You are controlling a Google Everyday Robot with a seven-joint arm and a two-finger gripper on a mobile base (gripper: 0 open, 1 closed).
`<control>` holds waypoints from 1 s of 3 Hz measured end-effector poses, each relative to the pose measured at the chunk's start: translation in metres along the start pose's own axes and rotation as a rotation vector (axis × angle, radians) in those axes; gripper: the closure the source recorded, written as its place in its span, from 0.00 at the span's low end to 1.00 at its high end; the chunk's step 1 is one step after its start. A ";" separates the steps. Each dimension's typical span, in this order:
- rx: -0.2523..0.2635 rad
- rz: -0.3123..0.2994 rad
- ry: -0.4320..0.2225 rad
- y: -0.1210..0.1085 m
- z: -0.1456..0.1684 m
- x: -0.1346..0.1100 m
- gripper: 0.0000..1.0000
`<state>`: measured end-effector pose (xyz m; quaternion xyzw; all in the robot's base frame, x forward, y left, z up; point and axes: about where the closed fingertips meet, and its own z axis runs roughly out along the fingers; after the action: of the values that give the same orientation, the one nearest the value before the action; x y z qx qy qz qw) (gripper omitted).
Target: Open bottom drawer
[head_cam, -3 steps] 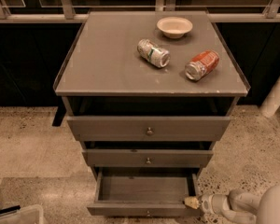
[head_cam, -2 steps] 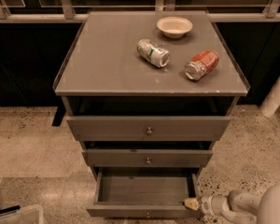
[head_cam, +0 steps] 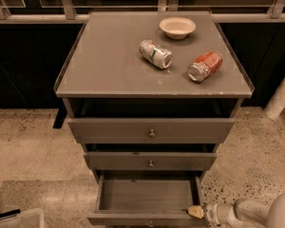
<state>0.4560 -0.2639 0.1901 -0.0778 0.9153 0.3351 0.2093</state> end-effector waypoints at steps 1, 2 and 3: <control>0.006 -0.072 -0.068 0.018 -0.019 -0.001 1.00; 0.019 -0.215 -0.191 0.054 -0.051 -0.018 1.00; 0.009 -0.230 -0.223 0.063 -0.052 -0.025 0.81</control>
Offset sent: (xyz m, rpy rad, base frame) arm -0.0210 0.0178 0.1519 -0.0754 -0.5377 0.0549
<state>0.4430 -0.2495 0.2731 -0.1434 0.8730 0.3116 0.3468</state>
